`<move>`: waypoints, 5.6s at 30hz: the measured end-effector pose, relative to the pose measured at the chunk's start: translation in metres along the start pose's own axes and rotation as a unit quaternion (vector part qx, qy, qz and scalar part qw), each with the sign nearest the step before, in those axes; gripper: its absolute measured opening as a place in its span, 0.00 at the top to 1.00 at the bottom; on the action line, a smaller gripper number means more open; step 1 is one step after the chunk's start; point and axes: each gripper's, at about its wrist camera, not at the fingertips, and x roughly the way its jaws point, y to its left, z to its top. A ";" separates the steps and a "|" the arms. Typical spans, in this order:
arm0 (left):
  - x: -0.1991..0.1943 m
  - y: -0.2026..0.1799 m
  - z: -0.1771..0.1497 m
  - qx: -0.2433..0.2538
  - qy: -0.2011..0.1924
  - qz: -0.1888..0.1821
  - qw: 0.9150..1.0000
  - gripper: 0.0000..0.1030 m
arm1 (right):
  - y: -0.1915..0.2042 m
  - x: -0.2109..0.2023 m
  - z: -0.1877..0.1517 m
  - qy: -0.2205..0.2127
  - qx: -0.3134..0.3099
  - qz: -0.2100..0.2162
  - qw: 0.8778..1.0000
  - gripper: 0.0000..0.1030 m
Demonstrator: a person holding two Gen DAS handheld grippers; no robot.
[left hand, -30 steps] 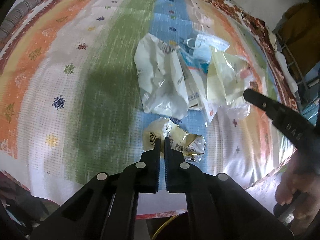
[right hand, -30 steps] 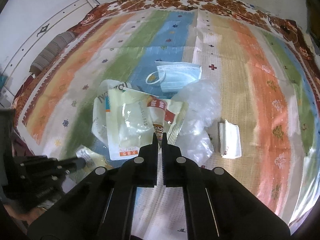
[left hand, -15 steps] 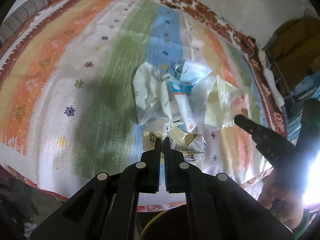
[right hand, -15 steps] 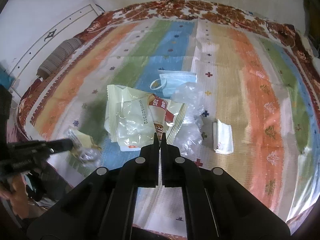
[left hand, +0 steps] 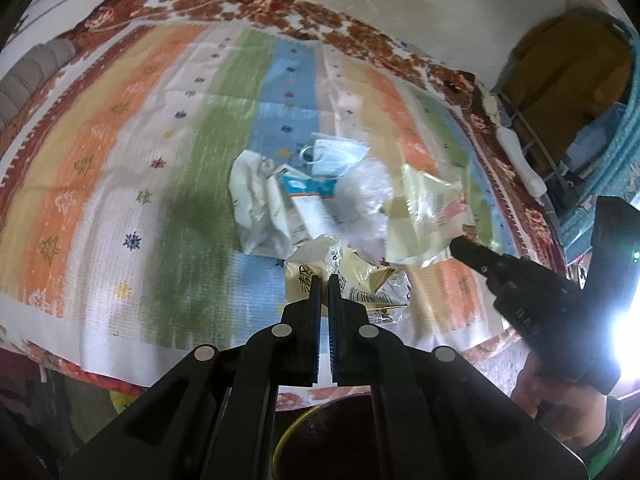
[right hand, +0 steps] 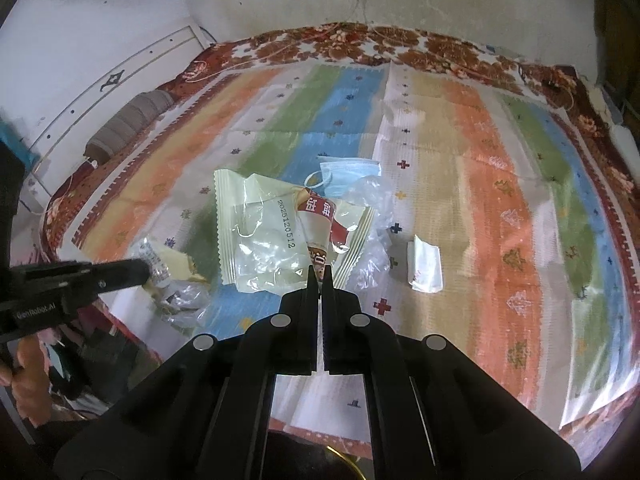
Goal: Collect trash
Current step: 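Carry the wrapper and snack packet back over the bin with both tools, then open both tools to drop the wrapper and packet into the bin, then move both tools forward over the bed toward the remaining trash pile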
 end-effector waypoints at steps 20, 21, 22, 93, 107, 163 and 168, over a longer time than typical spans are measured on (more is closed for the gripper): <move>-0.065 -0.044 -0.033 0.046 -0.065 -0.047 0.996 0.98 | -0.016 -0.085 -0.045 -0.050 0.023 -0.003 0.998 0.99; -0.067 -0.046 -0.035 0.047 -0.065 -0.049 0.996 0.98 | -0.016 -0.089 -0.048 -0.052 0.023 -0.004 0.998 0.99; -0.070 -0.047 -0.038 0.047 -0.067 -0.053 0.995 0.98 | -0.015 -0.091 -0.050 -0.053 0.022 -0.005 0.998 0.99; 0.004 -0.067 -0.185 0.030 0.088 0.022 0.995 0.97 | 0.024 -0.035 -0.255 0.189 0.043 -0.029 0.981 0.99; 0.046 -0.062 -0.195 0.009 0.141 0.043 0.989 0.97 | 0.019 -0.013 -0.263 0.221 0.056 -0.034 0.973 0.99; -0.029 0.017 -0.046 -0.071 -0.034 0.091 0.993 0.06 | 0.048 -0.064 -0.112 -0.038 -0.060 -0.012 0.997 0.09; -0.020 0.020 -0.032 -0.059 -0.036 0.096 0.993 0.06 | 0.054 -0.055 -0.099 -0.042 -0.077 -0.013 0.996 0.09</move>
